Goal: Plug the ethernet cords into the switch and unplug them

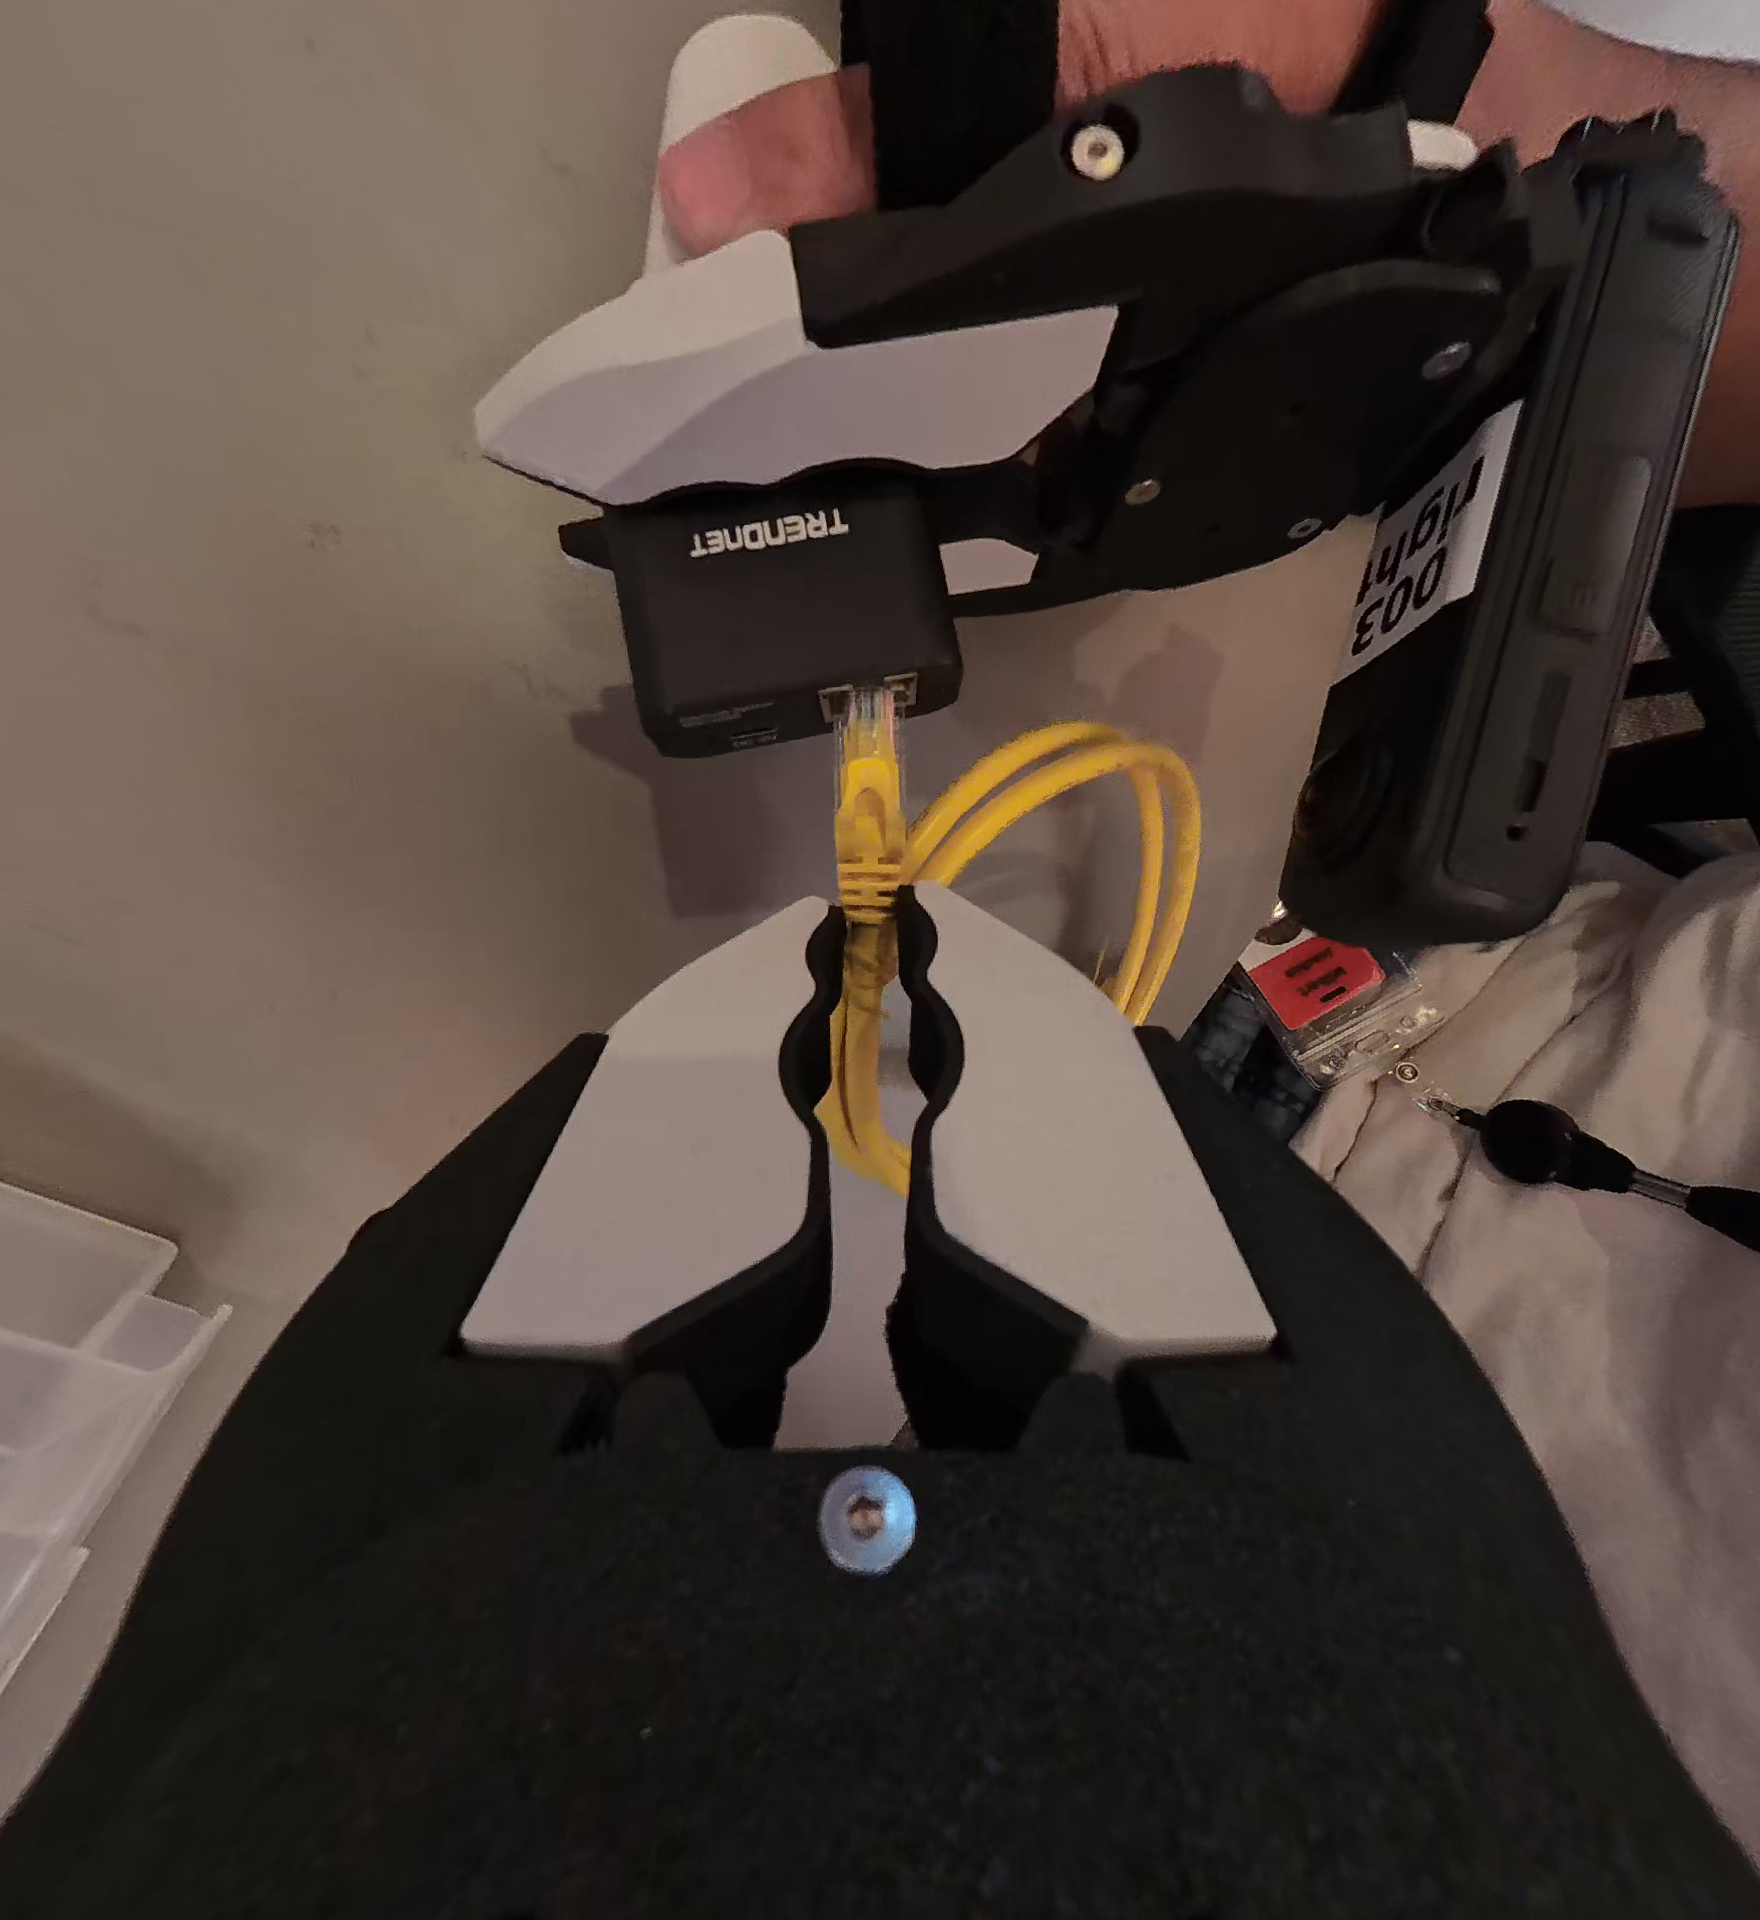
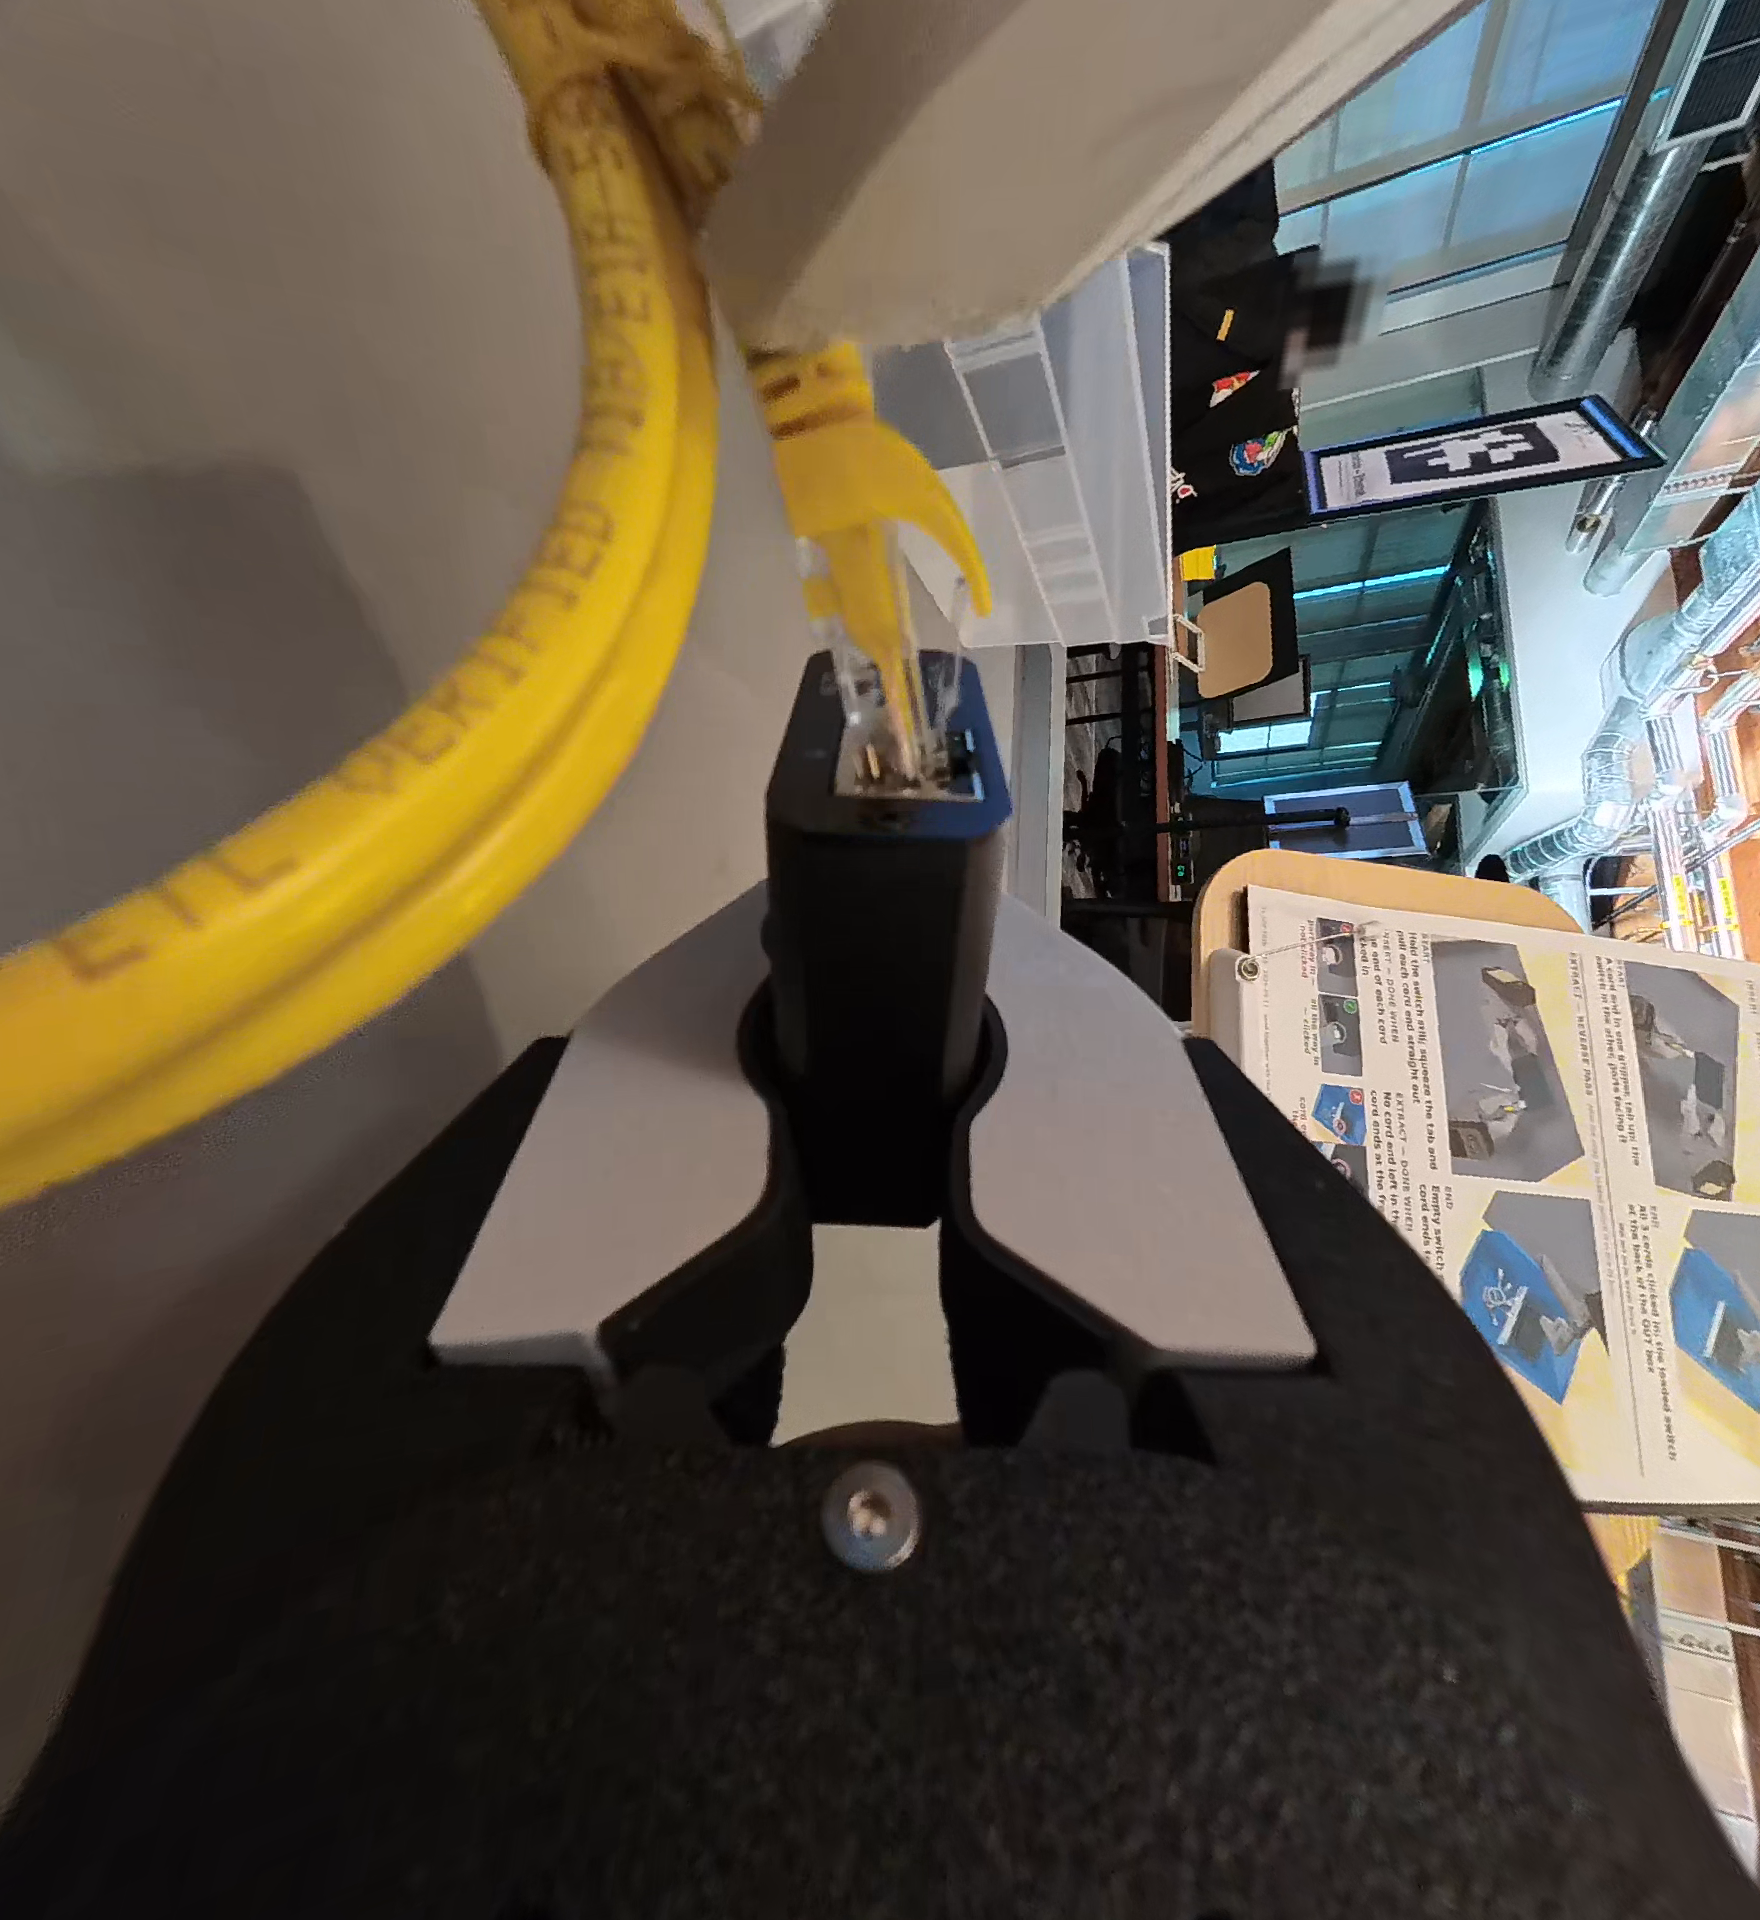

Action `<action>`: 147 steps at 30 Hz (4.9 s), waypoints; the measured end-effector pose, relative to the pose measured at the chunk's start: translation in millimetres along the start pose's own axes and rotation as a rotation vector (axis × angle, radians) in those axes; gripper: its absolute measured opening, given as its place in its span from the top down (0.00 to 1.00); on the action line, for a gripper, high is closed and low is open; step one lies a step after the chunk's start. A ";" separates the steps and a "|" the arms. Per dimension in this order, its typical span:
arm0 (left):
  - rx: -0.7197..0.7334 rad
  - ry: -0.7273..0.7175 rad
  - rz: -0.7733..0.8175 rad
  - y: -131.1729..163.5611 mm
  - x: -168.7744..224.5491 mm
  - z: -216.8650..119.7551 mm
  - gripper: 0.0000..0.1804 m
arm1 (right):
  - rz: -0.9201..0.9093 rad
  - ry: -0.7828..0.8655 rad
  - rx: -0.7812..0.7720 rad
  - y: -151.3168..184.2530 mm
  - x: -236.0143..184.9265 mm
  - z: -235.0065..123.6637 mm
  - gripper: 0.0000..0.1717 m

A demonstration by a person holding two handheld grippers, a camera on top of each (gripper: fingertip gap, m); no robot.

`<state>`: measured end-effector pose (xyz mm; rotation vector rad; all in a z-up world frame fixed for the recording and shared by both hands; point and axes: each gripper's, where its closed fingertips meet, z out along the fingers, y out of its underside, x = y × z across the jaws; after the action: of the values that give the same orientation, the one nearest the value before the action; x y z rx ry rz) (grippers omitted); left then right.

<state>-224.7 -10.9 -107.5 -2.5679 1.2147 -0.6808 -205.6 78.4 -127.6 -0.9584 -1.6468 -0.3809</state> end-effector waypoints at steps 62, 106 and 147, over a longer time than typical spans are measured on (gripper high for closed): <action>0.945 -0.120 0.049 -16.6 -3.7 -10.5 0.84 | 0.247 -0.119 0.013 9.5 -14.3 7.9 0.85; 0.670 -0.199 -0.016 -12.2 -4.7 -2.6 0.95 | 0.269 -0.214 0.017 -5.4 -38.6 6.5 0.86; 0.951 -0.071 -0.080 51.0 -15.8 -34.6 0.61 | 0.084 -0.215 -0.310 45.3 -21.4 5.3 0.86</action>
<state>-284.8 -31.1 -102.0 -1.8099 0.5400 -0.8914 -174.3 101.7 -159.4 -1.3348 -1.7650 -0.4992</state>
